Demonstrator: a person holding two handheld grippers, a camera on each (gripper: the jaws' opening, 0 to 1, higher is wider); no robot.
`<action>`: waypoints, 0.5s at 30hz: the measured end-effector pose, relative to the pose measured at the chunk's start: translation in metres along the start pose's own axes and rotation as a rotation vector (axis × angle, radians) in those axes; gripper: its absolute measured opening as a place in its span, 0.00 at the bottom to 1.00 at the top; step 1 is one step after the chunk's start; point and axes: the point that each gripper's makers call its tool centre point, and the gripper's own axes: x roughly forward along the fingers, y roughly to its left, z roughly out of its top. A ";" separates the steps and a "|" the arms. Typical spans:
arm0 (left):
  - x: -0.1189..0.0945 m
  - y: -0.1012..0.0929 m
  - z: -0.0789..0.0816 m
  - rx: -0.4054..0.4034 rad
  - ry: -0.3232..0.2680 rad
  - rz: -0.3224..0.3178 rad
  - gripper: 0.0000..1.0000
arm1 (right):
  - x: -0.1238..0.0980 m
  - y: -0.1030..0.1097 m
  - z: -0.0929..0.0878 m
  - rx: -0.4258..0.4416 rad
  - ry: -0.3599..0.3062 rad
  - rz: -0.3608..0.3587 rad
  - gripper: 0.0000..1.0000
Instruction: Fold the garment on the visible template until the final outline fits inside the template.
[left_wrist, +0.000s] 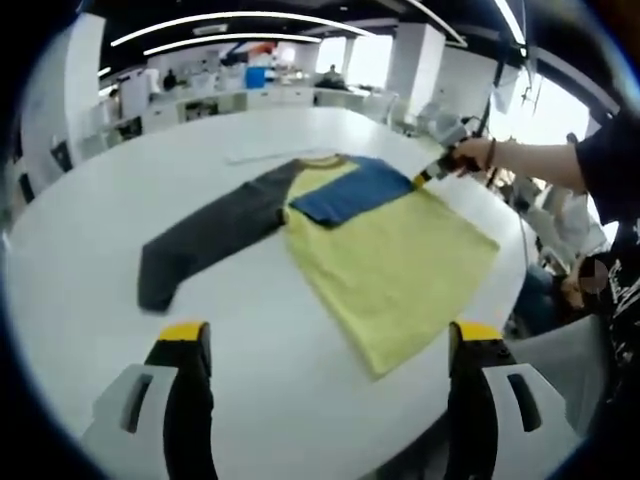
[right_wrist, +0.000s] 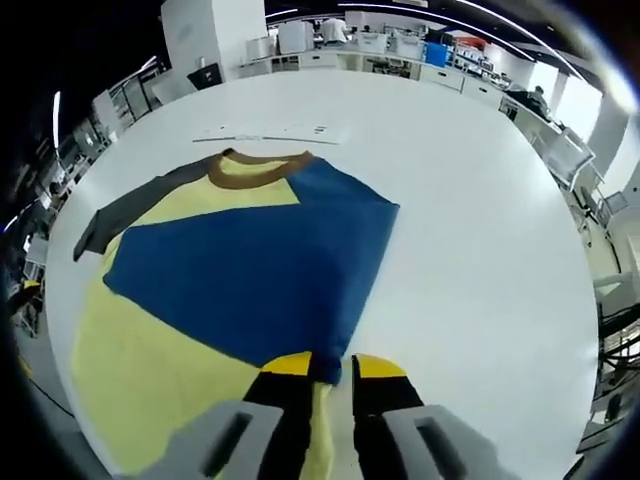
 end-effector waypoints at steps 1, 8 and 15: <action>0.000 0.000 0.000 0.003 0.000 0.002 0.95 | -0.001 -0.001 0.002 0.012 -0.008 -0.005 0.20; -0.001 0.001 0.003 0.002 -0.005 0.006 0.95 | -0.011 0.001 0.017 0.033 -0.072 -0.008 0.48; -0.002 0.001 0.011 0.011 -0.018 0.009 0.95 | -0.026 0.013 0.026 0.006 -0.108 0.021 0.82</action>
